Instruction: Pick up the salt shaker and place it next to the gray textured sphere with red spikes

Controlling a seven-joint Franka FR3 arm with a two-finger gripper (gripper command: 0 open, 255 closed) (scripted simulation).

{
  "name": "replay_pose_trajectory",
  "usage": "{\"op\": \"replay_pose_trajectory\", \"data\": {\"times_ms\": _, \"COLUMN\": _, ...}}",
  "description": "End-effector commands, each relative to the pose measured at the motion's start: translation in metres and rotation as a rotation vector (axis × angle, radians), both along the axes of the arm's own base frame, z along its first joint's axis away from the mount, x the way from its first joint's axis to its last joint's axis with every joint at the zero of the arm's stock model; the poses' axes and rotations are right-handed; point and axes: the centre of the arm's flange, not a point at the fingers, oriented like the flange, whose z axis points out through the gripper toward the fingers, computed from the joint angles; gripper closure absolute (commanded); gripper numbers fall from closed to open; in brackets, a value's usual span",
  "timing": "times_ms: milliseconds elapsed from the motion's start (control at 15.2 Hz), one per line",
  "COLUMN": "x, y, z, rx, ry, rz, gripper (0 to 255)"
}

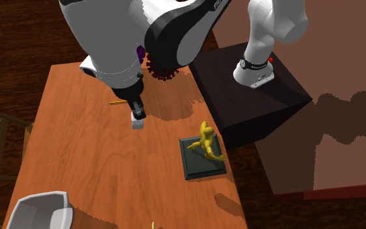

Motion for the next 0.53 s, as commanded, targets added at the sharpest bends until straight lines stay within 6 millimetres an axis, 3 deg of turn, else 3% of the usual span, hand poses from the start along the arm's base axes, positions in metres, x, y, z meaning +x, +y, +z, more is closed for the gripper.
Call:
{"op": "replay_pose_trajectory", "data": {"times_ms": 0, "x": -0.007, "y": -0.029, "z": 0.0, "rx": 0.0, "ry": 0.0, "rz": 0.001, "gripper": 255}}
{"op": "replay_pose_trajectory", "data": {"times_ms": 462, "x": -0.043, "y": -0.114, "z": 0.0, "rx": 0.0, "ry": 0.0, "rz": 0.001, "gripper": 255}}
